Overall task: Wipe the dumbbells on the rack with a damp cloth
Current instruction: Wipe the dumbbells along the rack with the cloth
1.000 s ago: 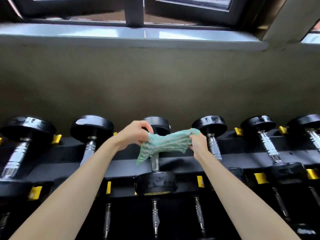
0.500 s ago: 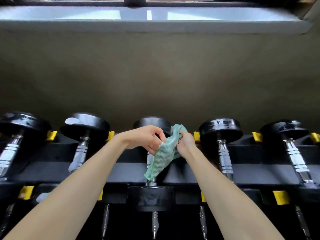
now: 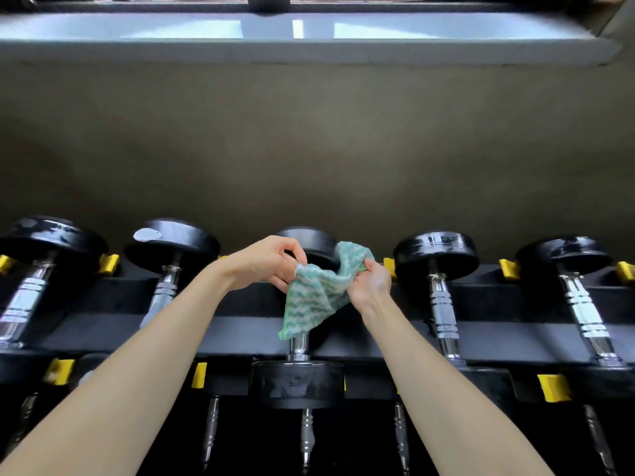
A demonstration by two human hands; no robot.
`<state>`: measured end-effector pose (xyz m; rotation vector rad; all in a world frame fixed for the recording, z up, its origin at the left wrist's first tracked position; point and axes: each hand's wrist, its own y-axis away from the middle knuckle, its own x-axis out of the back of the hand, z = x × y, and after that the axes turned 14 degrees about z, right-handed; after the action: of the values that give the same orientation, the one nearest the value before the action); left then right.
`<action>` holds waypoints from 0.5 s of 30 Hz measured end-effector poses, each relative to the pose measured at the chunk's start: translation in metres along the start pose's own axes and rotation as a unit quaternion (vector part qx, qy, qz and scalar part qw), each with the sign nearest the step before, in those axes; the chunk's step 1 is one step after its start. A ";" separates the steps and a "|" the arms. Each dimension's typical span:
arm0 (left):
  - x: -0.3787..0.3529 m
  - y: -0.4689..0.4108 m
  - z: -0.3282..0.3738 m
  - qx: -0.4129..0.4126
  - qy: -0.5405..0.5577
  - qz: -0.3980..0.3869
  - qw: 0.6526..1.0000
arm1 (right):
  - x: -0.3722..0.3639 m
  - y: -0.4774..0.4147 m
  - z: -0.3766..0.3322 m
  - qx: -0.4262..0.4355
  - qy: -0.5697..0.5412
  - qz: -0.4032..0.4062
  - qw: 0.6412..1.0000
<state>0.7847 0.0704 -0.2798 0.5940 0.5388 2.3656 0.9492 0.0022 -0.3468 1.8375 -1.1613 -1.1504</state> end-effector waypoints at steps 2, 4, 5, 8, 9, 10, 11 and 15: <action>0.004 0.001 -0.004 -0.006 0.023 0.037 0.999 | -0.002 0.004 0.001 0.020 0.006 -0.001 1.000; 0.010 0.003 -0.007 -0.016 0.045 0.084 0.995 | -0.005 0.005 0.003 0.050 0.018 0.001 0.999; 0.013 0.005 -0.009 -0.021 0.054 0.110 0.992 | -0.007 0.006 0.004 0.066 0.025 0.002 0.997; 0.019 0.005 -0.012 -0.037 0.069 0.196 0.977 | -0.011 0.009 0.005 0.109 0.048 0.004 0.993; 0.020 0.004 -0.013 -0.044 0.079 0.227 0.970 | -0.014 0.012 0.006 0.124 0.059 0.007 0.990; 0.021 0.003 -0.015 -0.047 0.089 0.257 0.961 | -0.016 0.013 0.006 0.139 0.071 0.011 0.988; 0.021 0.000 -0.017 -0.047 0.102 0.284 0.952 | -0.019 0.015 0.007 0.154 0.083 0.011 0.985; 0.019 -0.008 -0.022 -0.029 0.159 0.328 0.931 | -0.029 0.028 0.007 0.208 0.139 -0.023 0.968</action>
<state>0.7630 0.0835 -0.2968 0.3988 0.4488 3.1363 0.9273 0.0179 -0.3162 2.2641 -1.2649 -0.6725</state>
